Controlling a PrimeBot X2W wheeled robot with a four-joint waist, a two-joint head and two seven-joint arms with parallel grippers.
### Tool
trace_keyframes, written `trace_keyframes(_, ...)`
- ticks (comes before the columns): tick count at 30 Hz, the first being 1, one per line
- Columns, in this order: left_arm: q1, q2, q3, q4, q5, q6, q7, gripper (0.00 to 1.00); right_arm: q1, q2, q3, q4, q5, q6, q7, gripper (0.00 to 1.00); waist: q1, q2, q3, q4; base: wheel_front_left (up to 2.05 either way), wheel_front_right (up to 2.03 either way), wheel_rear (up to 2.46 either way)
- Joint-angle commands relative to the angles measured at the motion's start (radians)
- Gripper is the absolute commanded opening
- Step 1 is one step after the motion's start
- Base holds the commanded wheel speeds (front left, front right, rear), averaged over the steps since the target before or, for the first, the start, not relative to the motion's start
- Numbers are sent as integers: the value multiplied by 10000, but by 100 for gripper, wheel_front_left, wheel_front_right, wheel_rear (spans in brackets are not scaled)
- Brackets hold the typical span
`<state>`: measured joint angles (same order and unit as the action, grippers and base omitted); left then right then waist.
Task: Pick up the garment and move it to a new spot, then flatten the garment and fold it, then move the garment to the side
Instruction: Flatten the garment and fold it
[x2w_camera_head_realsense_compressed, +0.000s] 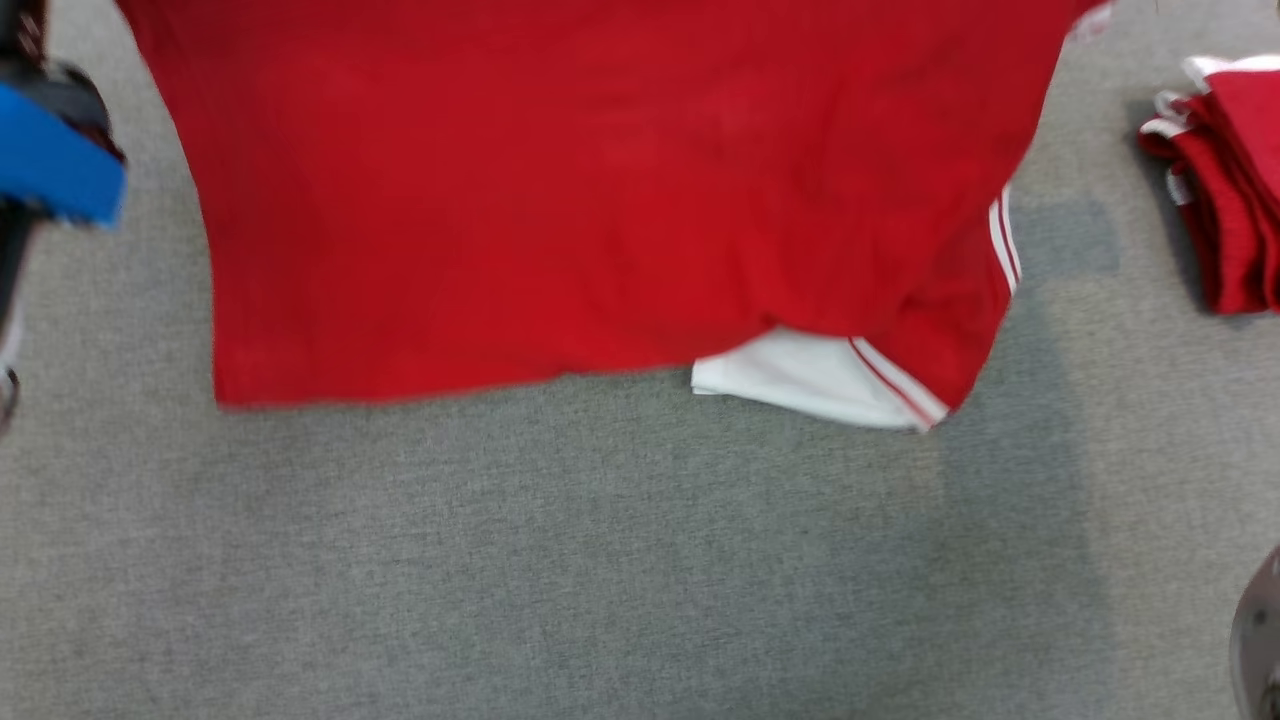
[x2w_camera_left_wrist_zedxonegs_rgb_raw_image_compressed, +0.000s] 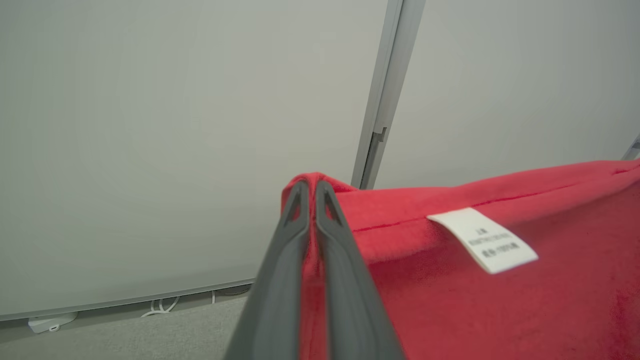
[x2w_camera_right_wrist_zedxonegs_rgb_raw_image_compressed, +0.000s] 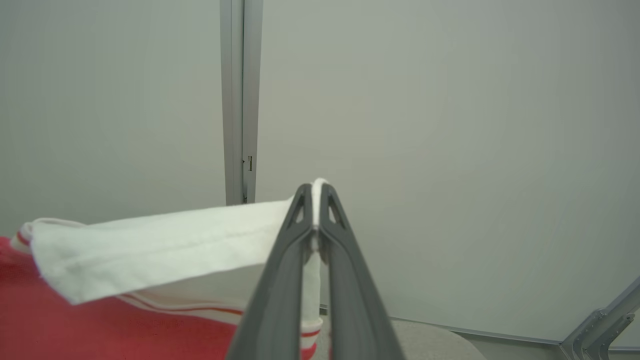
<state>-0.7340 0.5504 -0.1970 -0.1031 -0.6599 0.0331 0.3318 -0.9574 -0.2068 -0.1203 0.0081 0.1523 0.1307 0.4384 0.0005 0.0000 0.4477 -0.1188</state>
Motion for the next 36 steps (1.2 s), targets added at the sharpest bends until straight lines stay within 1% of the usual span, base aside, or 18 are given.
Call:
trace_keyframes(1, -772, -29, 125, 490, 50, -125, -231, 0, -851, -100, 125, 588, -352, 2, -631, 0, -5, 0, 577, 347, 0, 0, 0)
trace_keyframes(3, -1745, -108, 146, 1146, 225, -222, -496, 0, -1826, -333, 219, 1383, -884, 0, -1370, 0, -5, 0, 902, 395, 0, 0, 0)
trace_keyframes(4, -2190, -47, 72, 1437, 503, -265, -657, 0, -2303, -329, 142, 1710, -1070, -1, -1789, 0, -5, 0, 1017, 437, 0, 0, 0)
trace_keyframes(8, -3922, -329, -13, 2535, 820, -300, -1111, 0, -3970, -370, -112, 2695, -1686, -1, -3051, 0, -5, 0, 1192, 616, 0, 0, 0)
trace_keyframes(10, -4653, -414, -8, 2908, 1002, -320, -1450, 0, -4747, -472, -189, 2871, -1940, -3, -3585, 0, -5, 0, 1217, 659, 0, 0, 0)
trace_keyframes(14, -5577, -558, -22, 3398, 1295, -420, -2268, 0, -5668, -524, -314, 2937, -2178, -4, -4432, 0, -5, 0, 1291, 682, 0, 0, 0)
trace_keyframes(17, -5651, -613, -46, 3657, 1447, -544, -2921, 0, -5656, -515, -277, 3092, -2054, -4, -4855, 0, -5, 0, 1419, 565, 0, 0, 0)
trace_keyframes(20, -4962, -660, -278, 4107, 1529, -796, -3570, 0, -4693, -426, -47, 3477, -1789, -4, -5168, 0, -5, 0, 1401, 390, 0, 0, 0)
trace_keyframes(23, -3974, -864, -448, 4690, 1389, -1009, -4201, 0, -3226, -313, 233, 3847, -1396, -3, -5311, 0, -5, 0, 1288, 230, 0, 0, 0)
trace_keyframes(28, -1955, -1432, -773, 5882, 1137, -1083, -5049, 0, -234, -8, 347, 4367, -619, -1, -4952, 0, -5, 0, 841, 110, 0, 0, 0)
trace_keyframes(30, -1138, -1646, -793, 6278, 910, -1041, -5198, 0, 787, 95, 293, 4308, -305, -1, -4761, 0, -5, 0, 558, 59, 0, 0, 0)
trace_keyframes(31, -698, -1842, -762, 6421, 790, -1012, -5297, 0, 1364, 113, 222, 4251, -154, -3, -4620, 0, -5, 0, 362, 106, 0, 0, 0)
trace_keyframes(33, 181, -2148, -772, 6753, 455, -1012, -5277, 0, 2461, 246, 108, 3990, 132, -3, -4280, 0, -5, 0, -11, 125, 0, 0, 0)
trace_keyframes(36, 1368, -2459, -811, 6958, 167, -913, -5256, 0, 3995, 414, -68, 3335, 432, -4, -3555, 0, -5, 0, -646, 196, 0, 0, 0)
